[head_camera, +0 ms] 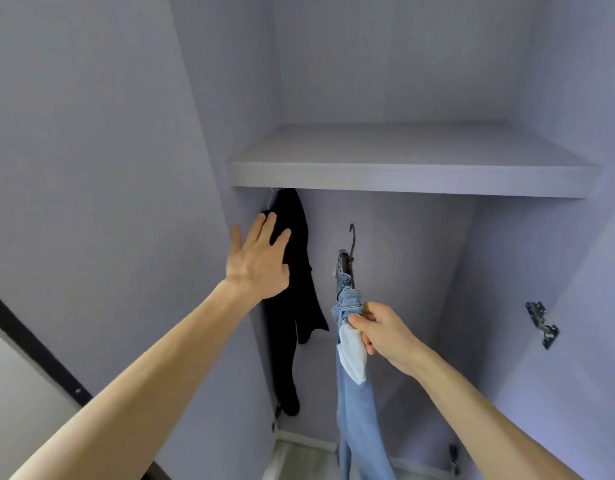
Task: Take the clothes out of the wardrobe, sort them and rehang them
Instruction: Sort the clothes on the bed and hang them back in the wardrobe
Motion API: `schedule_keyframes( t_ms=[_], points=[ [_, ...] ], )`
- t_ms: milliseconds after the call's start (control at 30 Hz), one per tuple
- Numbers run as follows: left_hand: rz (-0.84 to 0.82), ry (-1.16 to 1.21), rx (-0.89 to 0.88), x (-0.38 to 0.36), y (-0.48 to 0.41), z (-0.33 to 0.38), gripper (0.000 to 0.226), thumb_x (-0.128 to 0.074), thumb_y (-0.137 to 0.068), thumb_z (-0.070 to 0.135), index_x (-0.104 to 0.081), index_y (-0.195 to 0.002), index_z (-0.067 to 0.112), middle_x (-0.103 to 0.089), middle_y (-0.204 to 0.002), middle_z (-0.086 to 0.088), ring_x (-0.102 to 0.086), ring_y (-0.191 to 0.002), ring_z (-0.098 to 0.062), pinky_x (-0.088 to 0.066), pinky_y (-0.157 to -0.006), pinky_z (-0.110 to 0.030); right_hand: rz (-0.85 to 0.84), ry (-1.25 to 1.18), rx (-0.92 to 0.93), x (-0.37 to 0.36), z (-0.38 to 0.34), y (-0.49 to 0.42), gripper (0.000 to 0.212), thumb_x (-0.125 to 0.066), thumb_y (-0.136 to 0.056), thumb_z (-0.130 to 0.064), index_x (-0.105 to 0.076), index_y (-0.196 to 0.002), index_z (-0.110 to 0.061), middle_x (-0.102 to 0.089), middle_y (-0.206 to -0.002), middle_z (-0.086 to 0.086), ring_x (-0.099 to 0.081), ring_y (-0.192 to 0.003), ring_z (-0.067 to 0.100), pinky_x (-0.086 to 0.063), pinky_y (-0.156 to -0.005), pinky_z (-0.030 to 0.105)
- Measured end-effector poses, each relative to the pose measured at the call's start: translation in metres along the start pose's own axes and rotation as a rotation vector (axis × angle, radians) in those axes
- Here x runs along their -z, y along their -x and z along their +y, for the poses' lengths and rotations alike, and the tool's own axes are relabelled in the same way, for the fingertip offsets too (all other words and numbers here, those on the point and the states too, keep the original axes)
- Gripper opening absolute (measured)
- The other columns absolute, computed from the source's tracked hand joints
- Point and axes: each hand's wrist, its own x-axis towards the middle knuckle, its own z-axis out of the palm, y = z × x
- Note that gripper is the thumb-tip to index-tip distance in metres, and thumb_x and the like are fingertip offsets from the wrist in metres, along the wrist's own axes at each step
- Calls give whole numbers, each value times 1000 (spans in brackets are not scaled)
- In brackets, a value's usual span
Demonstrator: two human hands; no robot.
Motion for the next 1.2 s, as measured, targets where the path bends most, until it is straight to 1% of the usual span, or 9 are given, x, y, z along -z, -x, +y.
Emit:
schedule_keyframes(
  t_ms=[133, 333, 433, 567, 667, 733, 800, 1033, 1200],
  points=[
    [83, -187, 98, -4, -29, -45, 74, -41, -98, 41, -2, -159, 24, 16, -166, -9, 18, -152, -26, 9, -118, -59, 10, -5, 2, 0, -4, -47, 21, -51, -101, -14, -58, -102, 6, -50, -51, -4, -46, -45, 10, -42, -52, 24],
    [288, -346, 204, -19, -81, -91, 74, -52, -90, 36, -28, -157, 16, -6, -167, -12, 1, -154, -26, 27, -110, -57, -16, 8, 47, -4, -9, -143, 19, -51, -102, -16, -56, -103, 3, -55, -72, 8, -51, -55, 13, -46, -56, 28],
    [300, -443, 272, -27, -100, -103, 72, -50, -89, 36, -32, -155, 13, -12, -166, -12, -4, -154, -26, 27, -112, -57, -11, 16, 89, -4, -16, -193, 19, -51, -102, -13, -54, -104, 6, -56, -80, 13, -54, -62, 18, -48, -54, 27],
    [324, -615, 287, -57, -113, -118, 70, -40, -94, 37, -23, -157, 12, 4, -167, -10, 7, -154, -30, 23, -114, -59, 28, 10, 152, -17, -27, -258, 12, -49, -102, -14, -54, -93, -7, -57, -79, 5, -54, -67, 14, -45, -55, 20],
    [375, -686, 254, -82, -115, -123, 65, -26, -97, 32, -19, -158, 11, 8, -166, -12, 7, -154, -31, 21, -115, -59, 89, 51, 194, -38, -27, -300, 10, -49, -101, -17, -53, -96, -10, -60, -85, 4, -56, -76, 16, -46, -65, 25],
    [365, -744, 247, -95, -119, -122, 66, -19, -98, 33, -13, -159, 11, 11, -166, -15, 7, -154, -29, 22, -113, -61, 126, 79, 214, -49, -30, -323, 9, -48, -102, -18, -52, -99, -10, -58, -85, -1, -55, -76, 11, -42, -61, 17],
    [349, -792, 234, -108, -121, -120, 64, -19, -99, 32, -9, -159, 10, 12, -165, -17, 6, -154, -28, 23, -112, -63, 157, 92, 230, -55, -37, -343, 9, -47, -103, -18, -51, -102, -9, -58, -89, -1, -54, -79, 12, -37, -59, 17],
    [366, -866, 225, -128, -134, -126, 66, -24, -98, 34, -11, -160, 13, 4, -167, -14, 0, -154, -26, 15, -110, -72, 171, 214, 224, -59, -54, -415, 25, -46, -102, -20, -54, -118, -2, -59, -108, 6, -54, -99, 19, -38, -83, 24],
    [373, -877, 210, -128, -134, -126, 65, -23, -98, 34, -13, -160, 14, 0, -167, -13, -4, -154, -26, 16, -109, -73, 149, 178, 157, -81, -45, -422, 22, -42, -103, -18, -53, -114, -2, -57, -99, 5, -55, -92, 22, -37, -77, 25]
  ],
)
